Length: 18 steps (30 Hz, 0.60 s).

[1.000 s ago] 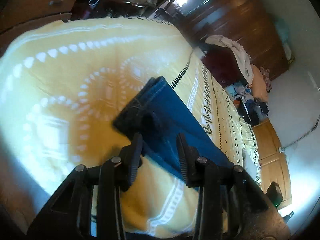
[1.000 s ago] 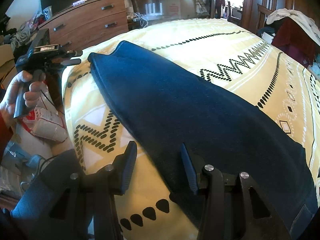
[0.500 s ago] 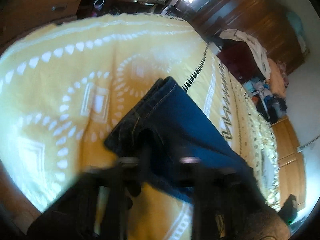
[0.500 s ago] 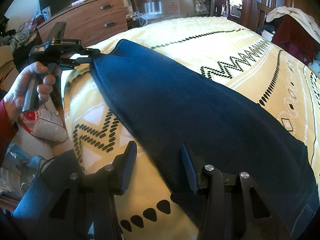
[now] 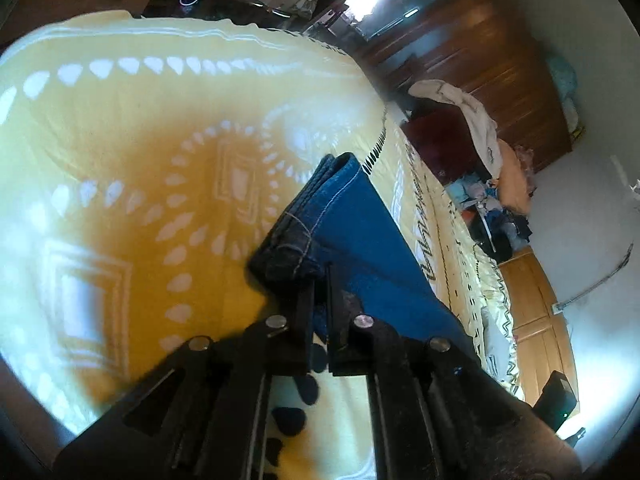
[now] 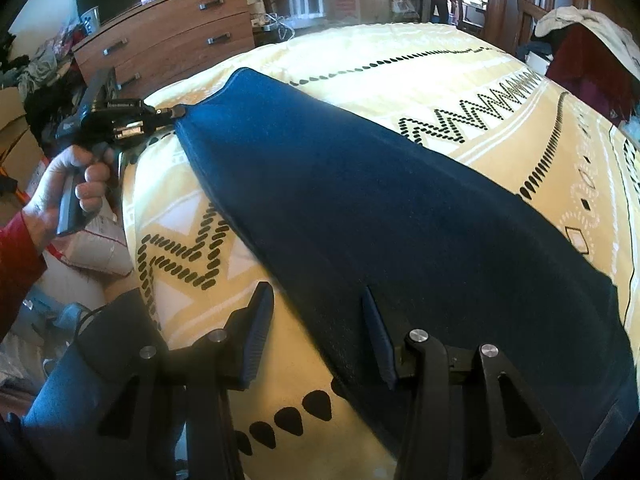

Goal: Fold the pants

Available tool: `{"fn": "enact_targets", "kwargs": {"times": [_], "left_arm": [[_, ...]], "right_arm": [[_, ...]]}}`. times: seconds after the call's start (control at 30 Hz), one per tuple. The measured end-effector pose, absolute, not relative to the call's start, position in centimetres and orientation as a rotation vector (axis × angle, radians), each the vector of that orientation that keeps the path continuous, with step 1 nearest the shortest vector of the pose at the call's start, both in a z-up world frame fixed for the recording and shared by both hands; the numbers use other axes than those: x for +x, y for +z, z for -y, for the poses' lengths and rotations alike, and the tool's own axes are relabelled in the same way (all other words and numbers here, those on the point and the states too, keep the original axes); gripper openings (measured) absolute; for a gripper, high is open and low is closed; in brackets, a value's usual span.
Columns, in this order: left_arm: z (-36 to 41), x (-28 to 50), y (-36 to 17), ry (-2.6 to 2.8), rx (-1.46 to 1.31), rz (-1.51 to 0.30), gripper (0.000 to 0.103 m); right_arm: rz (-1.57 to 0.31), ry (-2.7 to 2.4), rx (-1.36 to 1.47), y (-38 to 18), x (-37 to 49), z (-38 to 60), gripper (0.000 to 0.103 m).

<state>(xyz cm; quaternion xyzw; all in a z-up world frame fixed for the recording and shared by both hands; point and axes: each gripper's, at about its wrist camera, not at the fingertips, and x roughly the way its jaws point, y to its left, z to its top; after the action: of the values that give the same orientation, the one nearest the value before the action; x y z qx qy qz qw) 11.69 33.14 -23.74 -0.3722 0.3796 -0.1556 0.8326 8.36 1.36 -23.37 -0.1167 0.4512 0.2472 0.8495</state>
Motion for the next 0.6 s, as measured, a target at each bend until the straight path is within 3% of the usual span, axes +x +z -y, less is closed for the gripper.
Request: {"fn": "enact_targets", "kwargs": {"times": [0.1,0.23,0.6], "left_arm": [[-33.5,10.9,-22.8,-0.319,-0.787,-0.803,0.011],[-32.6,9.7,-22.6,-0.318,-0.779,-0.825,0.041],[-31.3,11.2,-23.7,-0.315,-0.768,-0.868,0.041]], "right_arm": [[-0.935,0.517,-0.267,-22.7,8.2,-0.8,0.051],[-0.932,0.494,-0.288,-22.5,7.6,0.6,0.051],[-0.903,0.462,-0.433,-24.8,5.7,-0.6,0.055]]}}
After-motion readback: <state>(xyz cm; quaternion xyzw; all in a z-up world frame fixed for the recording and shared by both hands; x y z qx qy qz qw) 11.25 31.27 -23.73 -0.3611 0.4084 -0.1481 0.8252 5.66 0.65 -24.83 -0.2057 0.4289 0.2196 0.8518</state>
